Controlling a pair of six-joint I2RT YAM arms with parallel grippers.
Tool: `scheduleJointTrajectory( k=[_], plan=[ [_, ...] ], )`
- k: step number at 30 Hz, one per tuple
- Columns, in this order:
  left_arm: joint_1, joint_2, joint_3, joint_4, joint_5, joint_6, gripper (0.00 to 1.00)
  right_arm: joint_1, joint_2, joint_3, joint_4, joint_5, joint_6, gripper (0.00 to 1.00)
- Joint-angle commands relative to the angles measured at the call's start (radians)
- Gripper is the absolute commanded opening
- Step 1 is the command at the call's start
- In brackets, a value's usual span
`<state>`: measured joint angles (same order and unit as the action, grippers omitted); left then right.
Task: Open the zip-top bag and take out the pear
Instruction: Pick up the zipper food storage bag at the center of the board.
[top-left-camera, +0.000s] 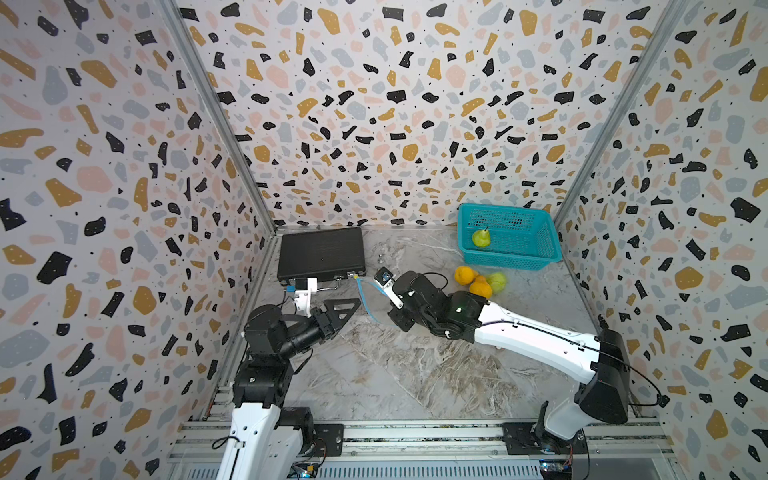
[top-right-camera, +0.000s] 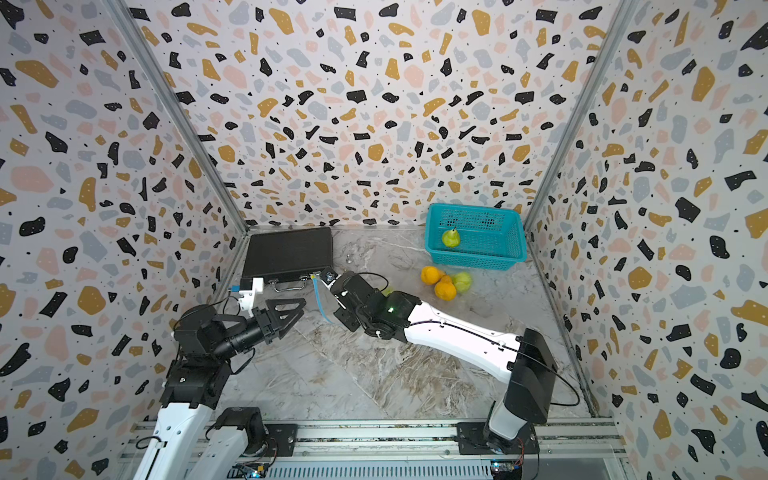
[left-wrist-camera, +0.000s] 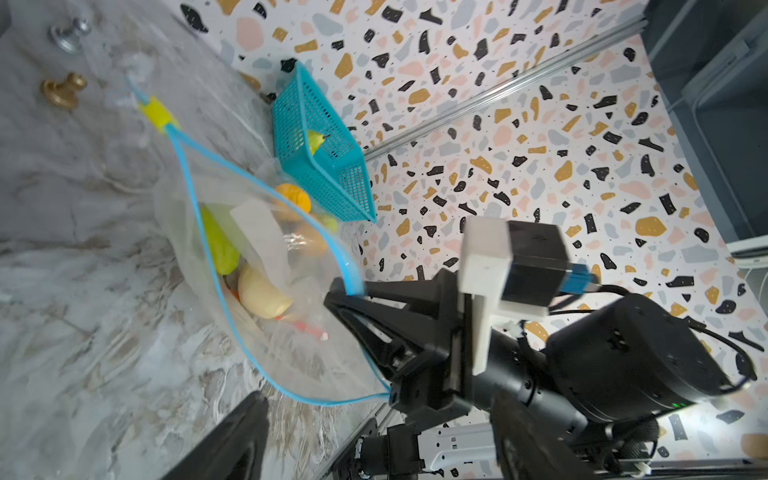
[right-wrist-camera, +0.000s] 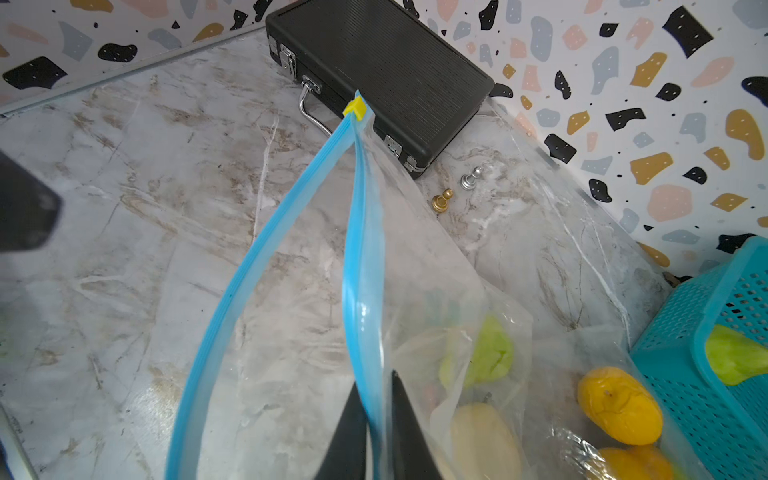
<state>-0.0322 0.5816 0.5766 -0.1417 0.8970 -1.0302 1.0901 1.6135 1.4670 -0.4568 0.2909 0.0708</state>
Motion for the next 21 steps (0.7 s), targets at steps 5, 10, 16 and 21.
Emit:
scheduleJointTrajectory(
  k=[5,10,16,21],
  plan=[
    [-0.13,0.026,-0.075,0.046,-0.106,0.01,0.81,-0.007,-0.038,0.032,-0.024,-0.01,0.026,0.13],
    [-0.177,0.135,-0.075,0.095,-0.168,0.033,0.8,-0.007,-0.039,0.03,-0.022,-0.027,0.041,0.13],
    [-0.178,0.252,-0.06,0.141,-0.233,0.064,0.68,-0.008,-0.059,0.017,-0.02,-0.06,0.069,0.12],
    [-0.177,0.367,0.009,0.142,-0.257,0.123,0.42,-0.008,-0.074,0.015,-0.023,-0.142,0.08,0.12]
  ],
)
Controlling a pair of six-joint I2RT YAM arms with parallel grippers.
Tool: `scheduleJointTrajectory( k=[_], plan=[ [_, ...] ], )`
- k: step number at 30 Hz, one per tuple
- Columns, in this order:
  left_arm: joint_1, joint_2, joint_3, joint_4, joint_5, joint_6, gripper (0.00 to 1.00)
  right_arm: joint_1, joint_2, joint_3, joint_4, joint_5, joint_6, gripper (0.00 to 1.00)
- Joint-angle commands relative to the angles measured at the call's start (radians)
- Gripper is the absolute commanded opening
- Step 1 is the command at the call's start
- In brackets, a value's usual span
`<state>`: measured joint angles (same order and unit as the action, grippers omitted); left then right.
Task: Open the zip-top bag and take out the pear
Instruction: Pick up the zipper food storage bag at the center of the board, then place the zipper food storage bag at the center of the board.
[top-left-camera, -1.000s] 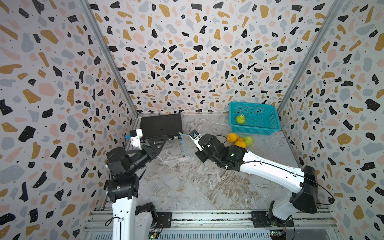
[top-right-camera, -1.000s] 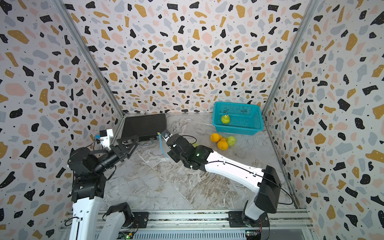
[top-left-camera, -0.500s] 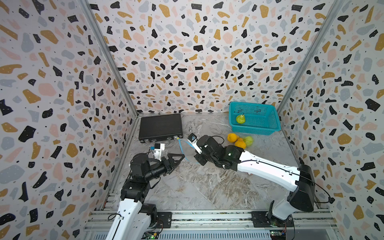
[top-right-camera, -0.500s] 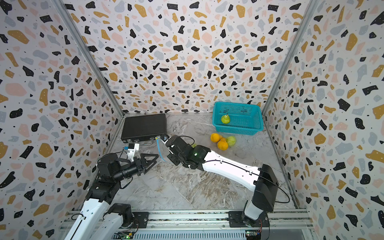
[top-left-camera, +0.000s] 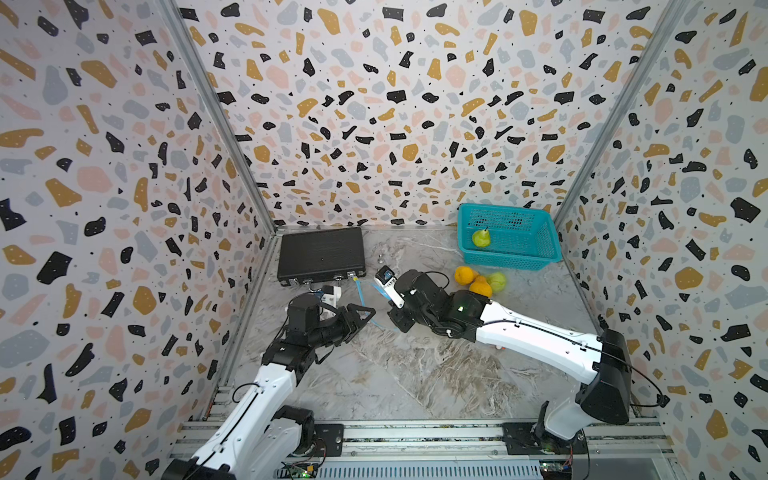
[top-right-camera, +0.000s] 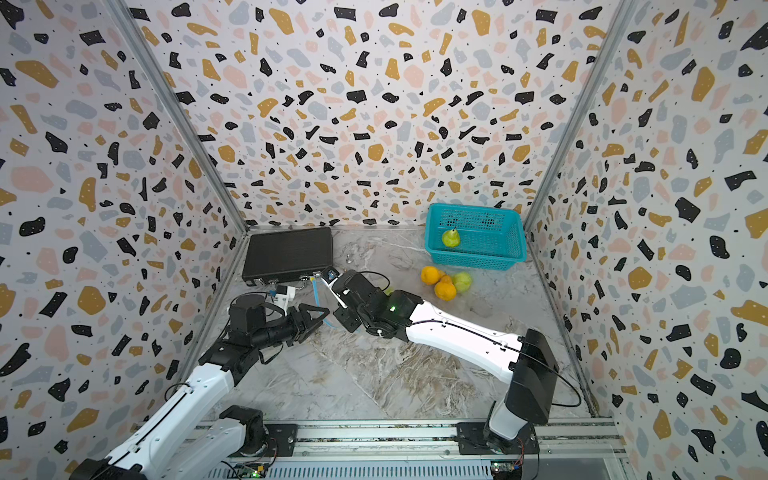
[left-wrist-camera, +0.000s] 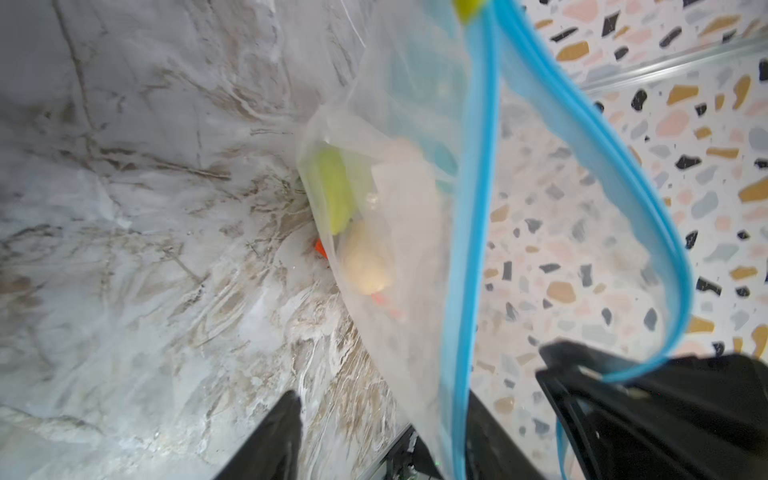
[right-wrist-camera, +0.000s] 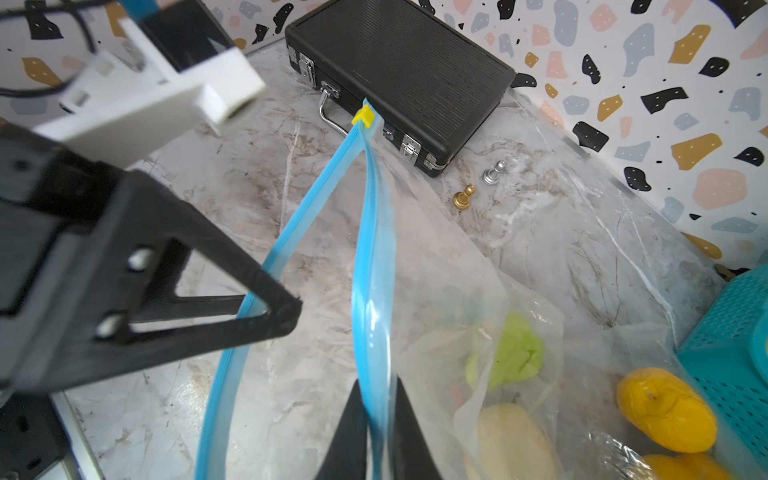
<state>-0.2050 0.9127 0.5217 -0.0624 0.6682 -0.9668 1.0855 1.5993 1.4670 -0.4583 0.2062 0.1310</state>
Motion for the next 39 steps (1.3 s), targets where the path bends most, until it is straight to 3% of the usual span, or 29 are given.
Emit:
scheduleJointTrajectory(
  k=[1,3,8,10,17,19,24,27,31,34,39],
  plan=[
    [-0.005,0.056,0.083,0.056,-0.026,0.075,0.33,-0.004,-0.059,0.02,-0.028,-0.072,0.022,0.13],
    [-0.005,0.089,0.113,0.044,-0.02,0.118,0.23,-0.003,-0.065,0.024,-0.036,-0.094,0.024,0.13],
    [-0.005,0.086,0.179,-0.046,-0.04,0.192,0.17,-0.003,-0.071,0.042,-0.055,-0.114,0.019,0.13],
    [-0.004,0.081,0.201,-0.09,-0.055,0.23,0.03,-0.005,-0.074,0.05,-0.055,-0.127,0.019,0.17],
    [0.062,0.114,0.359,-0.241,-0.096,0.351,0.0,-0.073,-0.125,0.141,-0.097,-0.236,0.04,0.87],
    [0.101,0.128,0.432,-0.297,-0.104,0.389,0.0,-0.112,-0.162,0.163,-0.112,-0.257,0.049,0.99],
    [0.22,0.149,0.758,-0.521,-0.157,0.522,0.0,-0.22,-0.264,0.216,-0.184,-0.279,0.1,0.99],
    [0.222,0.219,1.0,-0.668,-0.173,0.611,0.0,-0.289,-0.325,0.195,-0.2,-0.317,0.149,0.99],
    [0.212,0.353,1.188,-0.811,-0.094,0.702,0.0,-0.344,-0.38,0.126,-0.222,-0.361,0.207,0.99],
    [0.153,0.413,1.155,-0.868,-0.112,0.77,0.0,-0.36,-0.422,0.034,-0.225,-0.382,0.244,0.99],
    [0.038,0.438,0.85,-0.774,-0.148,0.773,0.0,-0.375,-0.492,-0.131,-0.226,-0.417,0.31,0.99]
  ],
)
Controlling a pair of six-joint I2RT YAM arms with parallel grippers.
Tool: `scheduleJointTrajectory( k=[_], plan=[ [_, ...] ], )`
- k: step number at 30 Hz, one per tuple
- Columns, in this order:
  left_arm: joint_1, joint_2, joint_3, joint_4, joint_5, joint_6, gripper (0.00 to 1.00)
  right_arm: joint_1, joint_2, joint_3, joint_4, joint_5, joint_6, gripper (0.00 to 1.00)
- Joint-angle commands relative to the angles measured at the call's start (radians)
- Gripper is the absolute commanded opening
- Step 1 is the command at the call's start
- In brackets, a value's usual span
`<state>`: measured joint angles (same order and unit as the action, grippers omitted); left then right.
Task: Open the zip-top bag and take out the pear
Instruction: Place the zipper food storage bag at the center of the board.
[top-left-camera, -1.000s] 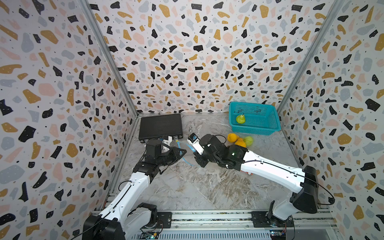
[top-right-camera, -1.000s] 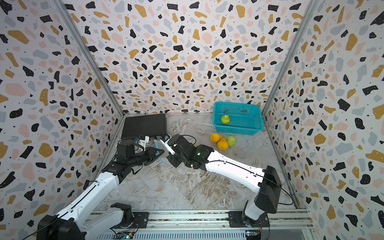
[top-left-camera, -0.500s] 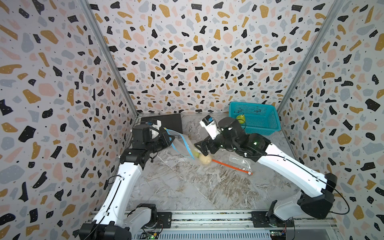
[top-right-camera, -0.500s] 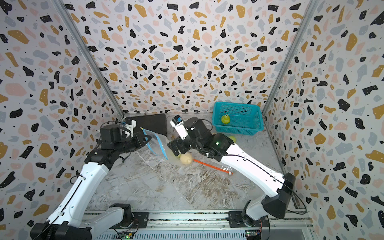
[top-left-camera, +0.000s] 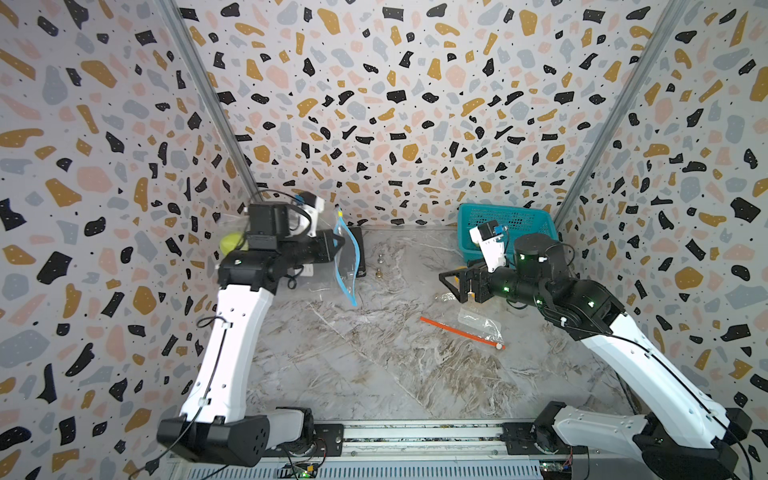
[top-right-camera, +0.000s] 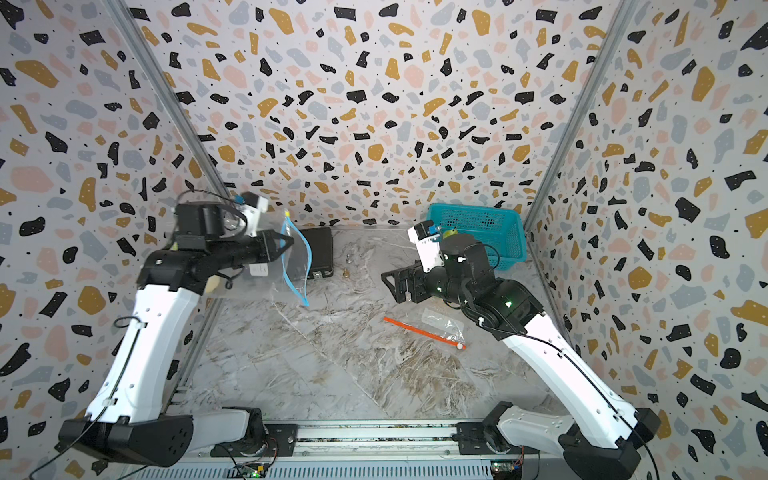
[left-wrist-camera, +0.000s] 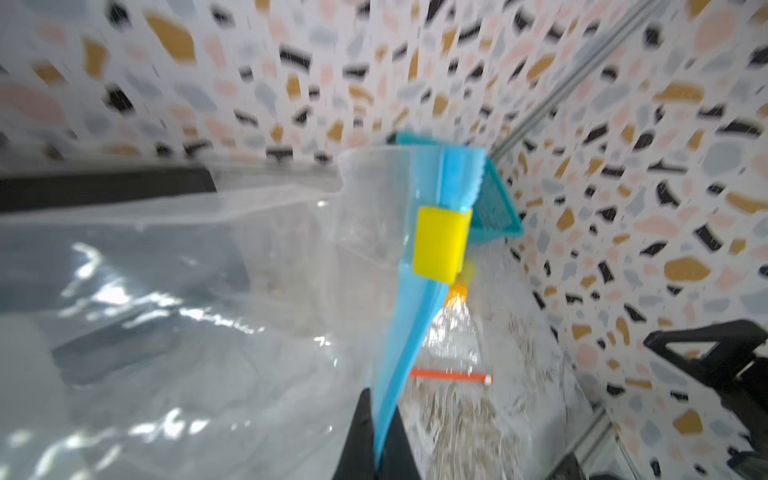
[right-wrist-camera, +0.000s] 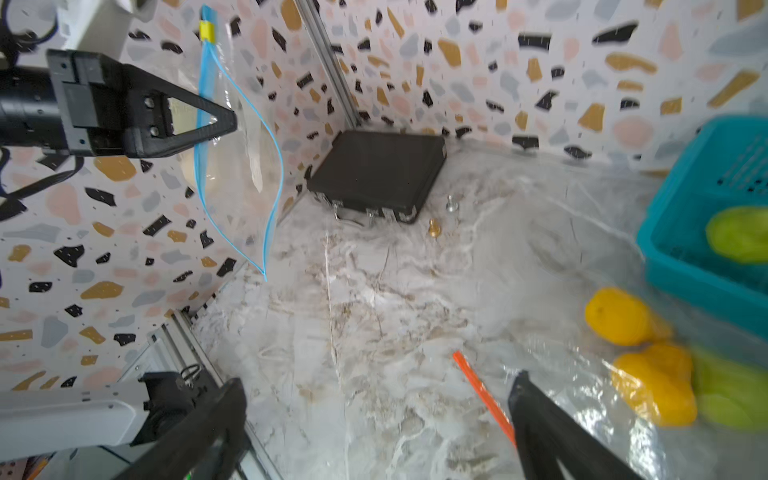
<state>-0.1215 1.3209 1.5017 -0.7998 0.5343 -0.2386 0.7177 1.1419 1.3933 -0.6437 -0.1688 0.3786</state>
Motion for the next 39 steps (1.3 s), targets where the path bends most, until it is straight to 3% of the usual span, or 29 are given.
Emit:
scheduleJointTrajectory(
  k=[1,7,13,16,20,23,29,39],
  plan=[
    [-0.069,0.035,-0.177,-0.015,-0.026,0.042,0.0,-0.009,-0.044,-0.08,-0.04,-0.051,0.069,0.99],
    [-0.209,0.098,-0.294,0.024,-0.089,0.046,0.0,-0.009,-0.076,-0.173,-0.046,-0.135,0.108,0.99],
    [-0.27,0.075,-0.3,0.016,-0.095,0.03,0.0,-0.009,-0.07,-0.344,0.206,-0.32,0.289,0.95],
    [-0.303,0.062,-0.289,-0.002,-0.095,0.019,0.0,-0.009,-0.054,-0.46,0.506,-0.411,0.505,0.82],
    [-0.321,0.044,-0.299,-0.001,-0.1,-0.011,0.0,-0.002,0.014,-0.611,0.998,-0.442,0.793,0.44],
    [-0.335,0.03,-0.307,0.001,-0.101,-0.033,0.0,0.041,0.065,-0.63,1.136,-0.414,0.861,0.22],
    [-0.348,-0.001,-0.304,0.023,-0.081,-0.077,0.0,0.15,0.135,-0.633,1.172,-0.317,0.89,0.02],
    [-0.359,-0.018,-0.325,0.051,-0.073,-0.102,0.0,0.271,0.239,-0.619,1.211,-0.25,0.953,0.0]
  ],
)
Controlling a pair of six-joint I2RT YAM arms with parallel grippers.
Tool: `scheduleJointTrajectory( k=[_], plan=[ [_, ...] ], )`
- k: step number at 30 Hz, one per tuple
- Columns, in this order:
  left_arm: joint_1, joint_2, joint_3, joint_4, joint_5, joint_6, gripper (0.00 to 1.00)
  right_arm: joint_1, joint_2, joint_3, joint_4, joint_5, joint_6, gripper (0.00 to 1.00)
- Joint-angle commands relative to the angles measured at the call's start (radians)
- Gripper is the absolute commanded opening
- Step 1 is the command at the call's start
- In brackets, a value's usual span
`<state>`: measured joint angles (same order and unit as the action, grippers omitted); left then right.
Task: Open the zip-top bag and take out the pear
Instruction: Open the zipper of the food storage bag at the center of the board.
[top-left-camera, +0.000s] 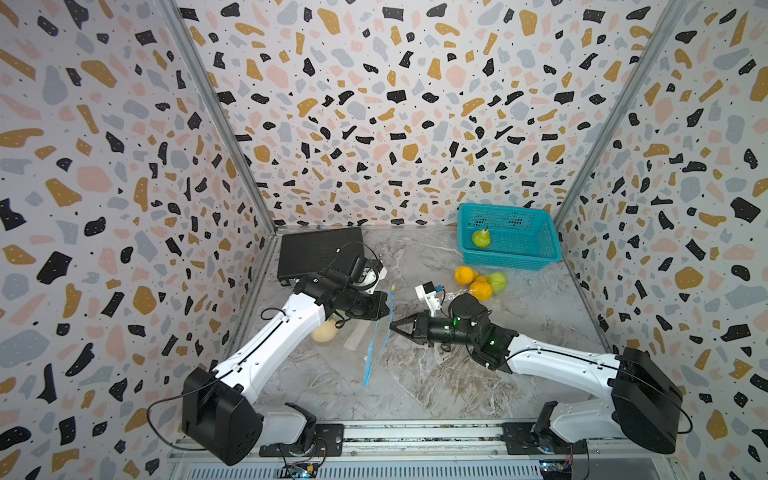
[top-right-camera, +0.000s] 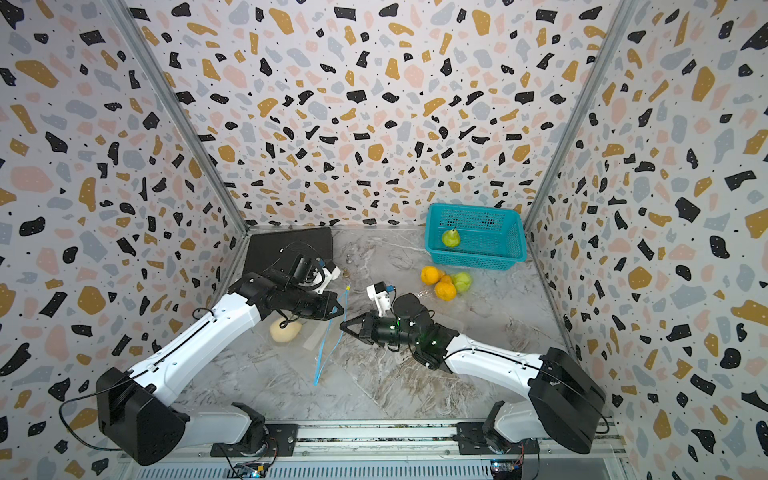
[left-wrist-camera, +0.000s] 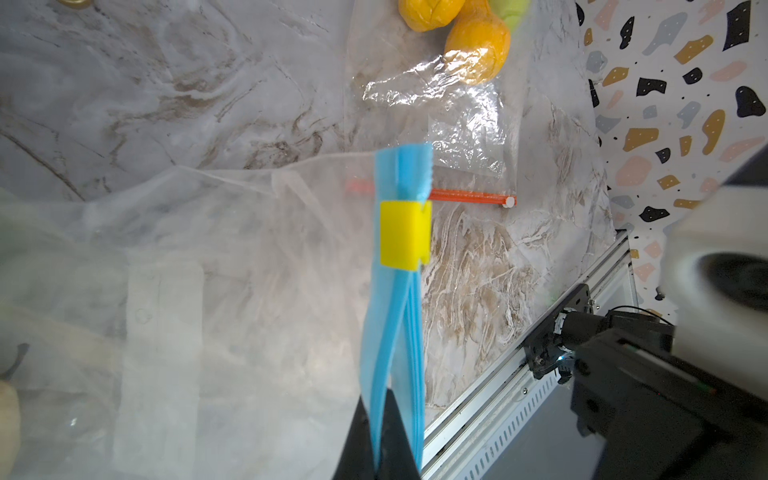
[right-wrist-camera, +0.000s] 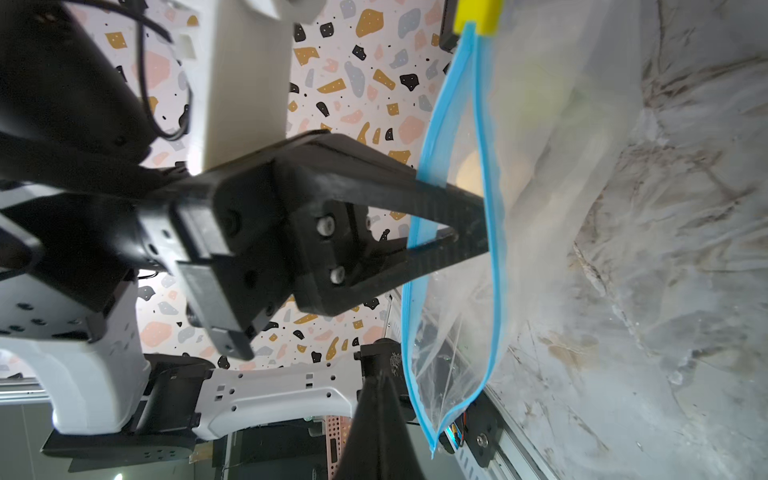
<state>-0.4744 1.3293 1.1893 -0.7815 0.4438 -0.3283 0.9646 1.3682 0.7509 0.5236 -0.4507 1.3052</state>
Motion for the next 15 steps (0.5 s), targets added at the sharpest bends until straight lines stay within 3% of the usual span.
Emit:
scheduleJointTrajectory(
  k=[1,10,15],
  plan=[
    [-0.007,-0.028,-0.015,0.034,0.019,-0.016,0.0,0.031,0.028,0.03,0.034,0.038,0.026,0.0],
    [-0.007,-0.069,-0.041,0.055,0.024,-0.032,0.0,0.044,0.151,0.041,0.129,0.064,0.071,0.0],
    [-0.008,-0.085,-0.065,0.078,0.038,-0.049,0.0,0.048,0.171,0.066,0.085,0.095,0.052,0.0]
  ],
)
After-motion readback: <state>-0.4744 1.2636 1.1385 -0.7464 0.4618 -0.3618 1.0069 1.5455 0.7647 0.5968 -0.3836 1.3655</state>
